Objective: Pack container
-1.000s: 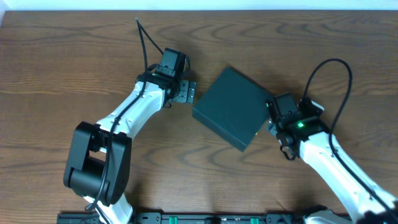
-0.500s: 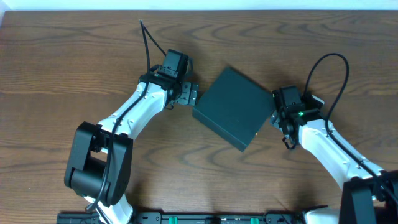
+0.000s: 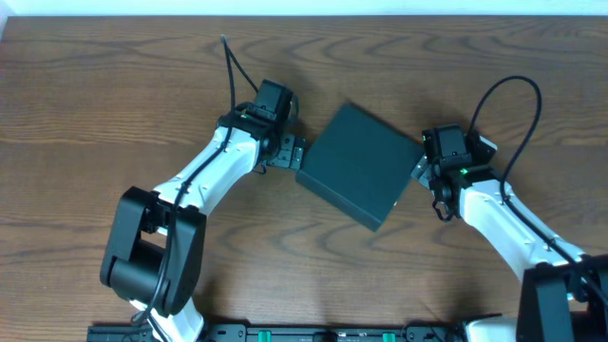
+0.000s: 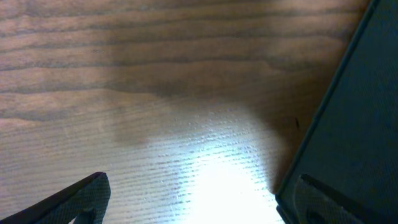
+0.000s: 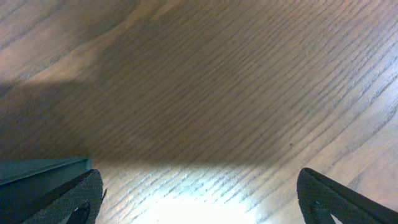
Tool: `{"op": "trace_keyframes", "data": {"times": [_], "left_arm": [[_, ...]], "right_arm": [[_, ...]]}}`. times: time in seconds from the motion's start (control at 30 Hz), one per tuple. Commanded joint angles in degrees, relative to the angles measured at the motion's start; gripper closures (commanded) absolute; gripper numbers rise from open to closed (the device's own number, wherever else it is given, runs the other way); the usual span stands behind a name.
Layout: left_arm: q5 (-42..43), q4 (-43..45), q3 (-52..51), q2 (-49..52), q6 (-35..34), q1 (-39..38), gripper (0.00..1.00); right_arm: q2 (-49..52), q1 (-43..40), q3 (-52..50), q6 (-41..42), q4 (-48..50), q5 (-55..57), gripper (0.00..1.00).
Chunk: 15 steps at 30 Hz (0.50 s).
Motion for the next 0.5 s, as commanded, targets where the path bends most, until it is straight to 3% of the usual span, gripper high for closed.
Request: {"op": "trace_keyframes", "data": {"times": [0.0,0.47], "left_arm": [[2.03,-0.07,1.09,0.28,0.55,-3.02,0.05],[2.4,-5.79,1.09,-0.15,-7.78,-6.67,0.05]], "right_arm": [[2.6,0.17,-0.28,-2.6,1.49,-2.8,0.01],[4.79,0.17,-0.26,-11.52,13.92,-9.18,0.01]]}}
